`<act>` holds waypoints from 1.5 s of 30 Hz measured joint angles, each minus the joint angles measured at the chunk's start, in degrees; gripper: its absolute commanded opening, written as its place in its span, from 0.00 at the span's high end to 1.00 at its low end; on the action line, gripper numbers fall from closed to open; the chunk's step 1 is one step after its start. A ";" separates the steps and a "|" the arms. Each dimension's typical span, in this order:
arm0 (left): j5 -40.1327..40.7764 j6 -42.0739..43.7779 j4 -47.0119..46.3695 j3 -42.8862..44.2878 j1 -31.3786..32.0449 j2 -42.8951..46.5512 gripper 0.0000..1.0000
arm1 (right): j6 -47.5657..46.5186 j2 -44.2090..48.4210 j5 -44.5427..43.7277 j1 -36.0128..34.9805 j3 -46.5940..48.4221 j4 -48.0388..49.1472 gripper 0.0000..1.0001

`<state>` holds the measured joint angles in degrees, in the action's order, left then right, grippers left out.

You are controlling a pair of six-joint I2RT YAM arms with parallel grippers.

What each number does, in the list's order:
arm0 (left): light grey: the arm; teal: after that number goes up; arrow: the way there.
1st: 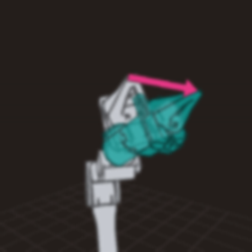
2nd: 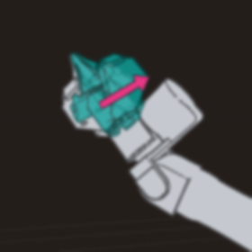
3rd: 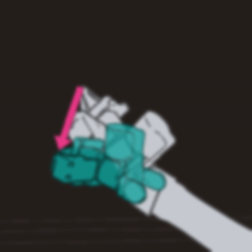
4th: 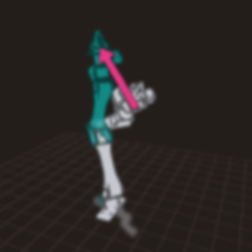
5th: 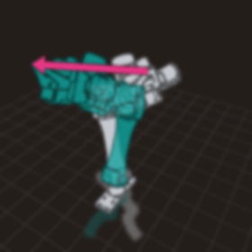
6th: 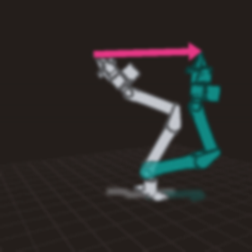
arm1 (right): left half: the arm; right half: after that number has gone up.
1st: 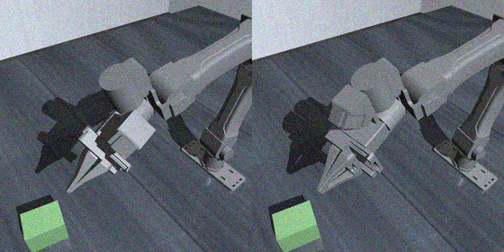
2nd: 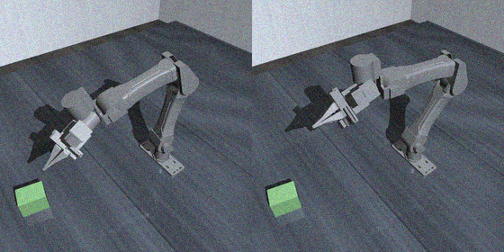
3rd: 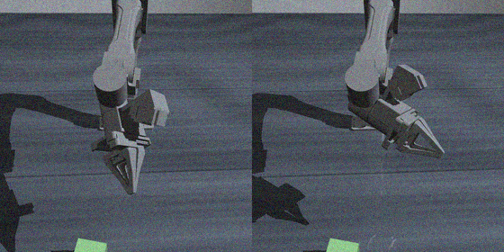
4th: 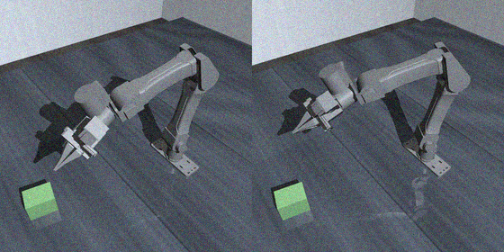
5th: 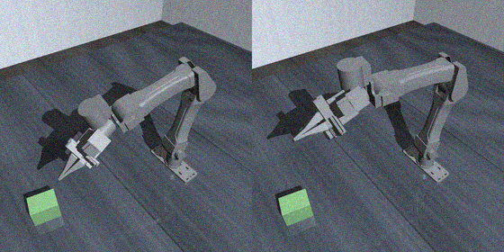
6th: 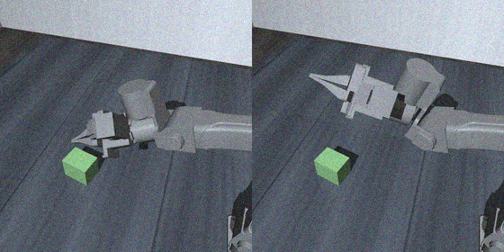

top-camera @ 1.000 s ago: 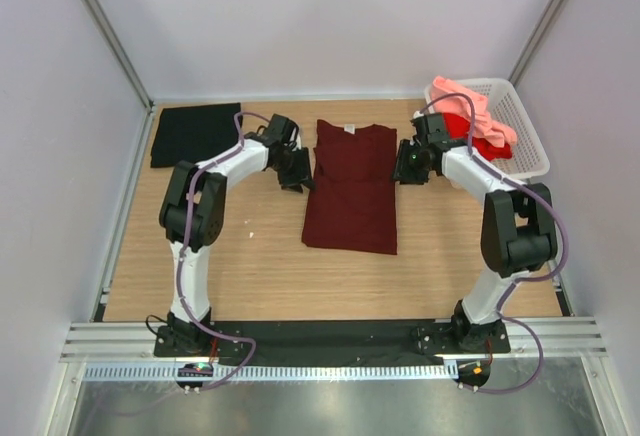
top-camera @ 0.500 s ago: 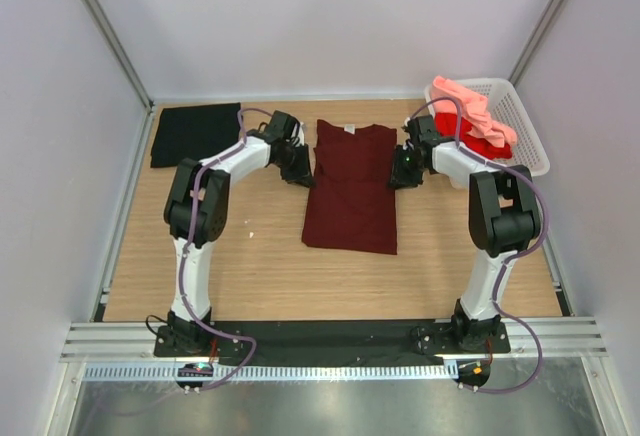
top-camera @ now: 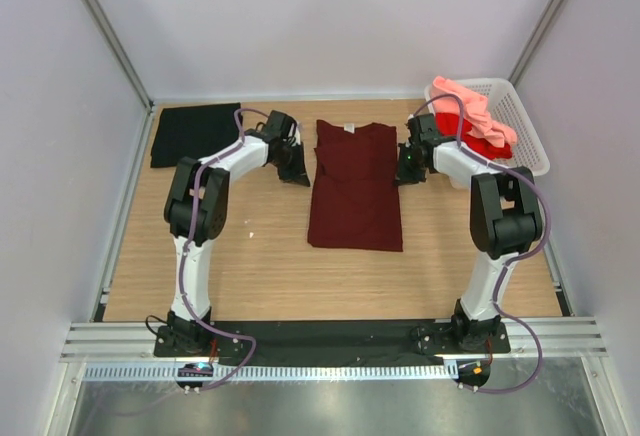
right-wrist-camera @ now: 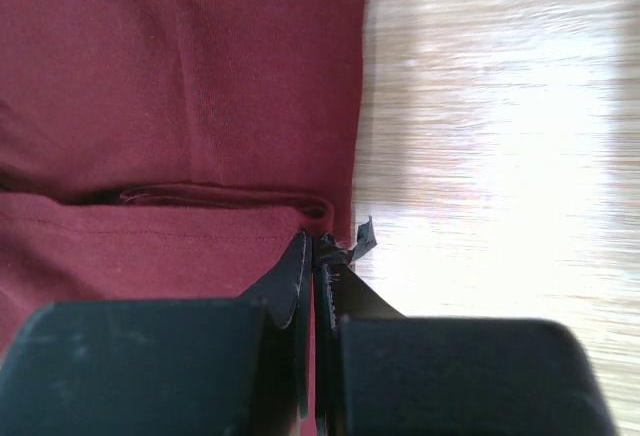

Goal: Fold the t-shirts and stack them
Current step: Fold the tshirt

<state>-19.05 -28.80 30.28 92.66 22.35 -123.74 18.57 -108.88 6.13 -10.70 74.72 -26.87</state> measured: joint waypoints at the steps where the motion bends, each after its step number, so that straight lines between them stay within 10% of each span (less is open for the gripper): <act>1: 0.02 -0.26 -0.02 0.00 -0.04 0.00 1.00 | 0.04 0.28 -0.48 0.00 -0.09 0.15 0.99; 12: -3.13 -0.94 -1.42 -0.26 -0.26 0.39 0.67 | 0.92 0.85 -1.14 0.00 -1.05 1.53 0.99; 28: -7.89 -0.74 -3.93 -3.61 -0.13 0.50 0.64 | 1.62 1.07 -1.07 0.02 -1.29 1.66 0.99; 36: -8.85 -1.46 -4.96 -4.02 0.07 0.37 1.00 | 2.51 1.40 -0.92 0.04 -1.44 1.88 0.99; 45: -8.85 -4.00 -7.13 -5.11 0.07 -0.61 1.00 | 4.13 3.89 -3.15 0.66 -4.72 3.85 0.99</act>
<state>-27.90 -32.80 23.16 87.55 22.41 -124.36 22.70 -104.99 2.98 -10.04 70.00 -23.03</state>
